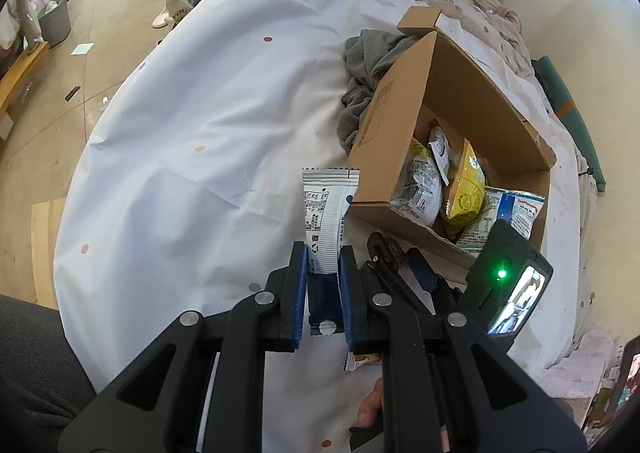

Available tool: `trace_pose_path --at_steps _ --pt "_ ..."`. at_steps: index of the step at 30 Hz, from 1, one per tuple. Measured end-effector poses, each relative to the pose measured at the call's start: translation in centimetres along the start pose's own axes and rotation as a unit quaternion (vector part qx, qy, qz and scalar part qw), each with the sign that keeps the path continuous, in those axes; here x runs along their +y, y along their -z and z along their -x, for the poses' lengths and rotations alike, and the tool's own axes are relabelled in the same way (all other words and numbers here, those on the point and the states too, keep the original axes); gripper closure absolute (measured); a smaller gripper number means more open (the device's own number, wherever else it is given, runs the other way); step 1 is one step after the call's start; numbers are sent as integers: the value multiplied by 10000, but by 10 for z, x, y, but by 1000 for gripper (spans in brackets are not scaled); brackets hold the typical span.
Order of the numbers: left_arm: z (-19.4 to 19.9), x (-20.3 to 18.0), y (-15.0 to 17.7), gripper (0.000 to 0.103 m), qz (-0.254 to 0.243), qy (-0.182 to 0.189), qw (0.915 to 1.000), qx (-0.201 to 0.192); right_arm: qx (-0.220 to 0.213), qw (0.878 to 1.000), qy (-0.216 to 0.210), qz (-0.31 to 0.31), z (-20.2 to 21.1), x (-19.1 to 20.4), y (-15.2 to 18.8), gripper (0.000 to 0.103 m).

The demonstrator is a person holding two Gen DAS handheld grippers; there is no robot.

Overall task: Organize snacks
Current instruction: 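Grasp the small brown-wrapped snack with the right tool while the left tool carries the white bar over the box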

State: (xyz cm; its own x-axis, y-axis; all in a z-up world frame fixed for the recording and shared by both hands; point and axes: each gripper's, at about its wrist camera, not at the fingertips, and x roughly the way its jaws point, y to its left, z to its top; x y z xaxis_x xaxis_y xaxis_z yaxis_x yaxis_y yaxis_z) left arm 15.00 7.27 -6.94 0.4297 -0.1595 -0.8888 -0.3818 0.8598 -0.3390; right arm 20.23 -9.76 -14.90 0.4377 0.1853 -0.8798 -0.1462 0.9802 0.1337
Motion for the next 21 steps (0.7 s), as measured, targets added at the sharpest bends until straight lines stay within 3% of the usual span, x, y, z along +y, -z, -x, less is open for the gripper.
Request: trace_pose_path --at_steps 14,21 --pt "0 -3 0 90 -104 -54 9999 -65 -45 9987 -509 -58 69 -26 45 56" --pt "10 -12 2 90 -401 -59 9988 -266 -501 9918 -1102 -413 132 -66 30 56"
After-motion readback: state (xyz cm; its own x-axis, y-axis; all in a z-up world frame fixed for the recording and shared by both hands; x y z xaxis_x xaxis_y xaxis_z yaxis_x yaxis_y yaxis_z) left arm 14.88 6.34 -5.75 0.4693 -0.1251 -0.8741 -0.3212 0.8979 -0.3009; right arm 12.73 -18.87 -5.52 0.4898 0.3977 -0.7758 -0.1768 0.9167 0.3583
